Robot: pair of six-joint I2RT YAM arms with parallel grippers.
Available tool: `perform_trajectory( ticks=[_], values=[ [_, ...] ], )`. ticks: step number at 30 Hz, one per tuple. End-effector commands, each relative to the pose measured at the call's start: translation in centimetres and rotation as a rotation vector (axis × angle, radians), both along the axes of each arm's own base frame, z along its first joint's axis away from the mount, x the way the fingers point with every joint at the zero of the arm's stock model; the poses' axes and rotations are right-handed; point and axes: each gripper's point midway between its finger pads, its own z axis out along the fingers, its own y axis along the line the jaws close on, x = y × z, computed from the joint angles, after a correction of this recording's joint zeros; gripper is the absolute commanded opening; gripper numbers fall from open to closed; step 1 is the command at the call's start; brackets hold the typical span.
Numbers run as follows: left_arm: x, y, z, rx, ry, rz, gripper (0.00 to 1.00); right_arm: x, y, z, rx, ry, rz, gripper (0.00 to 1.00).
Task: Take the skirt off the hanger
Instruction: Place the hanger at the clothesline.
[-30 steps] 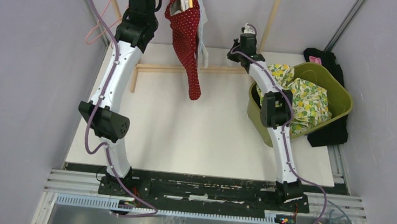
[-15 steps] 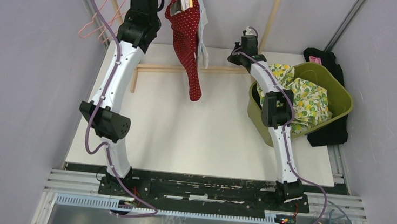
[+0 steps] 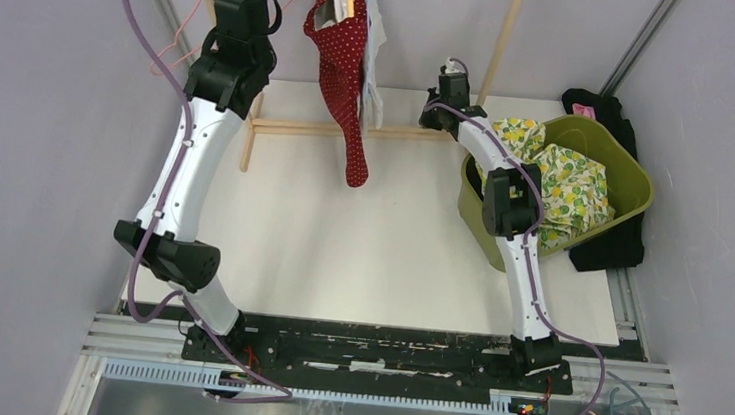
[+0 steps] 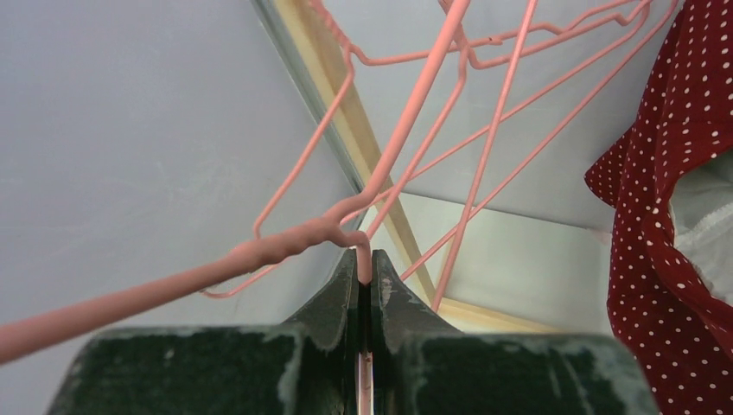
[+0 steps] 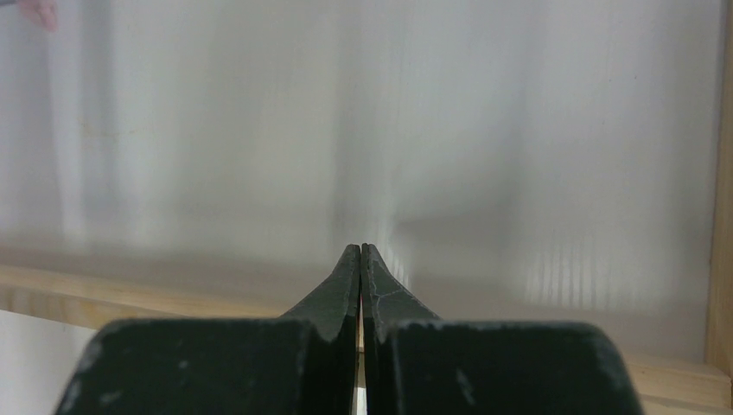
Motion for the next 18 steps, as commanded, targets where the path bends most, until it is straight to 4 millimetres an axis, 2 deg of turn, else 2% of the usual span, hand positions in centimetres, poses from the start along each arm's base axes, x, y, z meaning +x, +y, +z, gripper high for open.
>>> perform_trajectory(
  ticks=[1,2,3,11,18],
  values=[
    [-2.6,1.0,3.2,-0.004,-0.077,0.02,0.03,-2.7,1.9,1.3,-0.04,0.027,0.072,0.0],
    [-2.7,1.0,3.2,-0.004,-0.077,0.018,0.03,-2.9,2.0,2.6,-0.042,0.011,0.08,0.01],
    [-2.8,1.0,3.3,-0.005,-0.078,0.016,0.03,-3.1,2.1,2.9,-0.042,0.009,0.086,0.01],
    [-2.7,0.5,3.1,-0.011,-0.076,-0.007,0.03,-4.9,2.2,3.0,-0.034,0.036,0.112,0.01],
    [-1.1,0.0,1.8,0.012,-0.043,-0.014,0.03,-6.5,2.4,3.5,-0.028,0.051,0.14,0.01]
  ],
)
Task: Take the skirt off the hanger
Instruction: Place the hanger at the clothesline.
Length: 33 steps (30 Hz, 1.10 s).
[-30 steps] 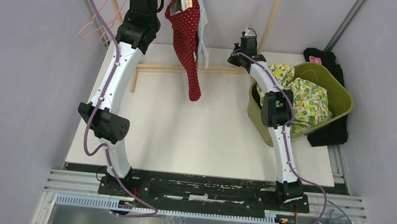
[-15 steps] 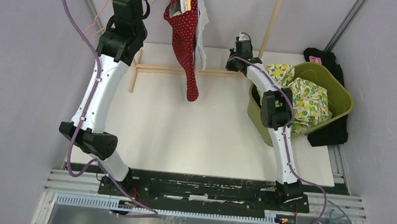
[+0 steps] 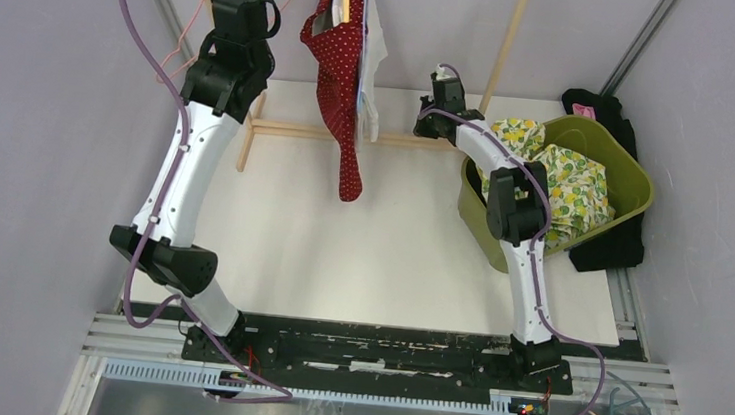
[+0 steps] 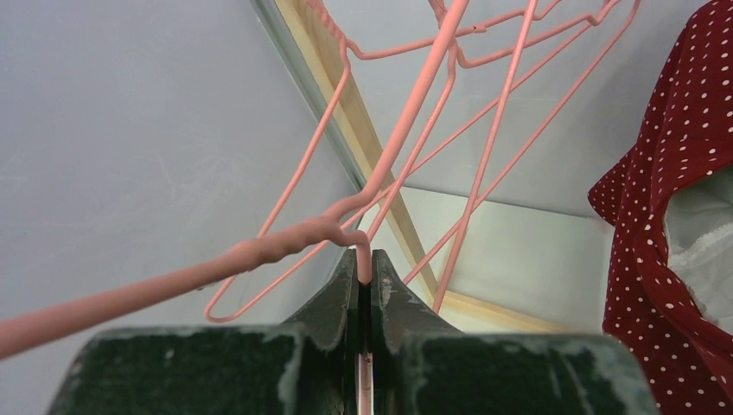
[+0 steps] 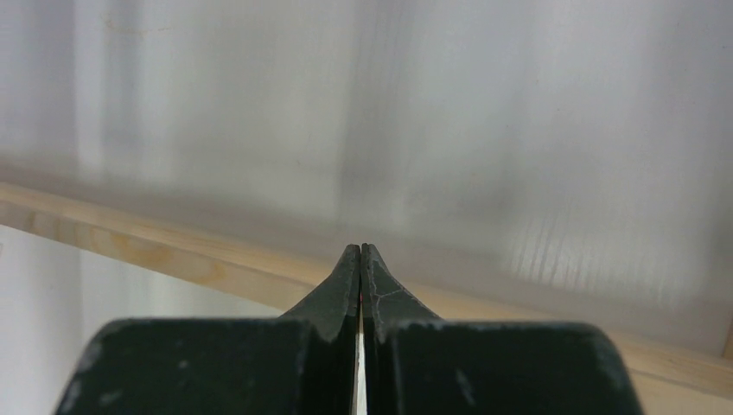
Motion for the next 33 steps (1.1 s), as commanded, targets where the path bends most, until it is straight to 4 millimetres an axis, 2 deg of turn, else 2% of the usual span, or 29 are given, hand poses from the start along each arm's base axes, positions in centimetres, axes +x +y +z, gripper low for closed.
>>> perform_trajectory(
  ticks=[1,7,16,19,24,30,33],
  values=[
    [0.6,-0.3,1.0,0.015,-0.039,-0.004,0.03,-2.0,0.9,3.1,0.017,0.0,0.056,0.01],
    [2.7,-0.9,0.7,0.024,-0.034,-0.008,0.03,-3.4,1.2,4.9,0.05,-0.018,0.076,0.01],
    [6.4,-1.9,-0.8,0.069,-0.013,-0.008,0.03,-4.7,1.5,6.0,0.08,-0.019,0.106,0.0],
    [7.2,-2.2,-0.2,0.049,-0.045,-0.008,0.03,-4.7,1.4,7.1,0.071,-0.043,0.117,0.01],
    [7.3,-2.6,1.7,-0.002,-0.125,-0.025,0.03,-4.3,0.9,8.5,0.077,-0.073,0.114,0.01],
    [6.1,-2.2,3.0,-0.013,-0.159,-0.023,0.03,-3.6,1.0,8.3,0.094,-0.076,0.103,0.01],
    [6.2,-1.9,3.1,0.012,-0.169,-0.006,0.03,-3.1,1.0,8.5,0.105,-0.082,0.094,0.01]
  ],
)
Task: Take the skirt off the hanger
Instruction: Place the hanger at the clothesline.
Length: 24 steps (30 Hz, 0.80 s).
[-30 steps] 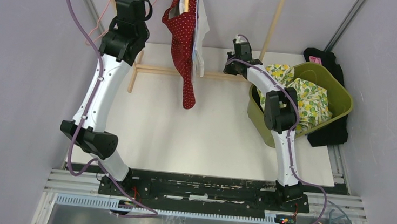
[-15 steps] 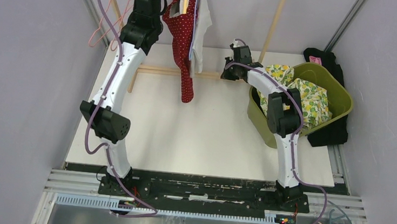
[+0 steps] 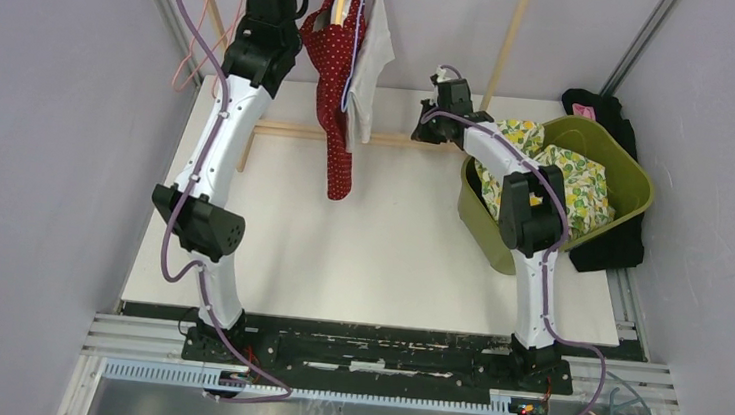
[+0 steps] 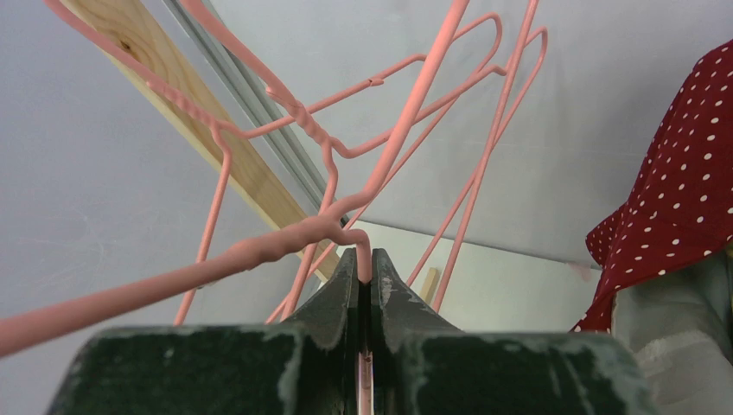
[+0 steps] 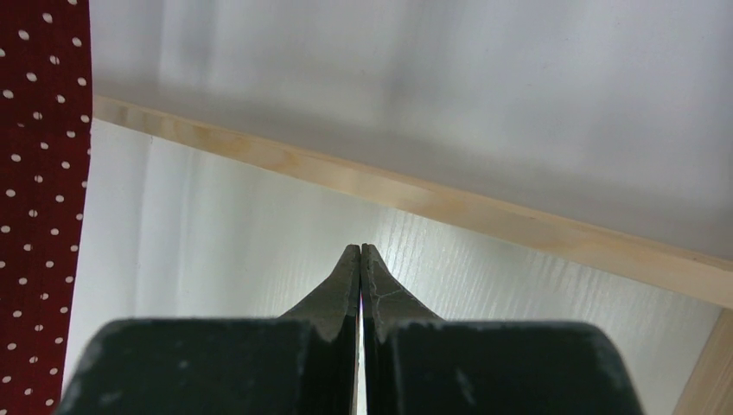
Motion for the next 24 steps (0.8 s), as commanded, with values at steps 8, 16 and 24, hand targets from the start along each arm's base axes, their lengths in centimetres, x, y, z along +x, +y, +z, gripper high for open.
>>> perform_trajectory(
  ticks=[8,16,24],
  values=[
    [1.4,-0.1,4.2,0.001,-0.149,-0.009,0.03,2.5,0.6,8.5,0.096,-0.181,-0.013,0.01],
    [4.9,-0.6,2.0,-0.06,-0.16,-0.047,0.03,2.3,-0.8,13.7,0.123,-0.264,-0.022,0.01],
    [7.2,-0.5,0.3,-0.104,-0.167,-0.078,0.03,2.3,-1.9,16.5,0.119,-0.325,-0.039,0.01]
  ],
)
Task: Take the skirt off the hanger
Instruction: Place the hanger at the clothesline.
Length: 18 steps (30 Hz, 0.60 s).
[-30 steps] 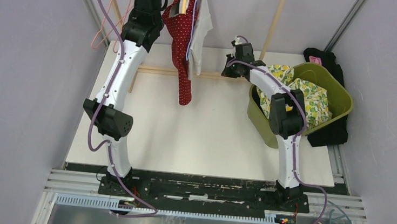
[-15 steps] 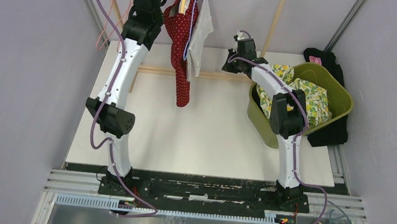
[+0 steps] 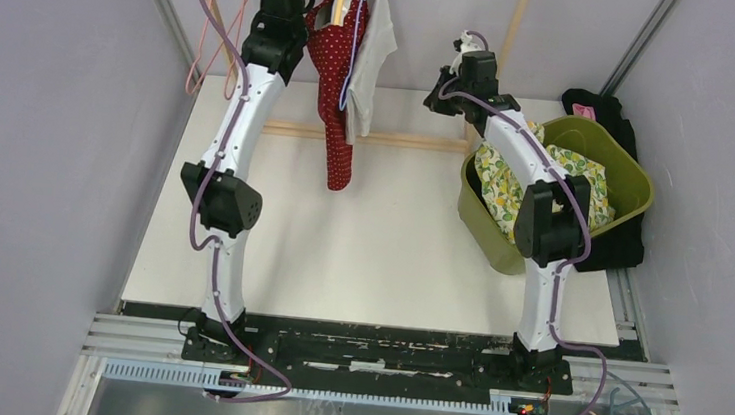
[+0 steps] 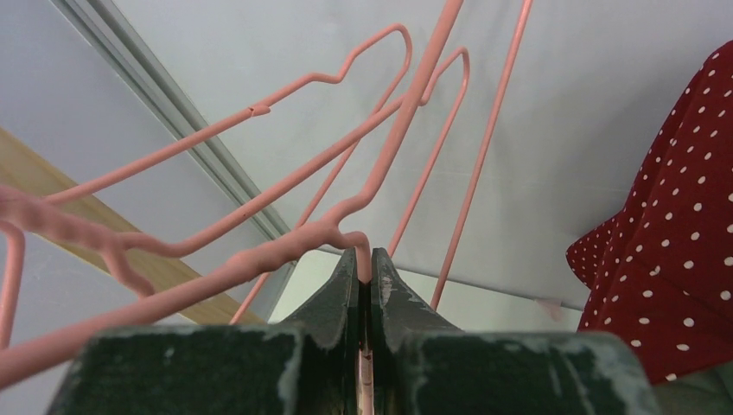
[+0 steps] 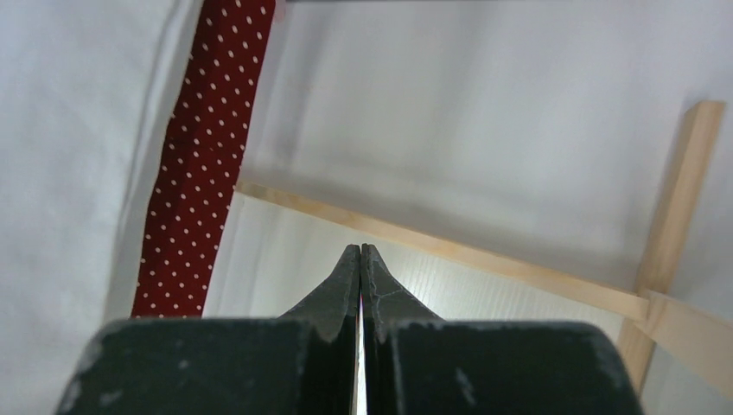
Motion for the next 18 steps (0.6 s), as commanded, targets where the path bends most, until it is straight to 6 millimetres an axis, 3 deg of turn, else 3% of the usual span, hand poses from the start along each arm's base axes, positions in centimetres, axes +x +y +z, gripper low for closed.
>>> perform_trajectory(
  ticks=[1,4,18],
  values=[
    [0.4,0.2,3.2,-0.077,-0.124,-0.032,0.03,0.6,-0.4,6.6,0.036,-0.149,-0.009,0.01],
    [0.4,0.4,2.9,-0.085,-0.116,-0.032,0.03,0.8,-0.6,6.6,0.03,-0.152,-0.016,0.01],
    [-2.8,1.2,6.4,-0.077,-0.15,-0.027,0.03,1.1,-0.6,6.1,0.031,-0.145,-0.027,0.01]
  ],
)
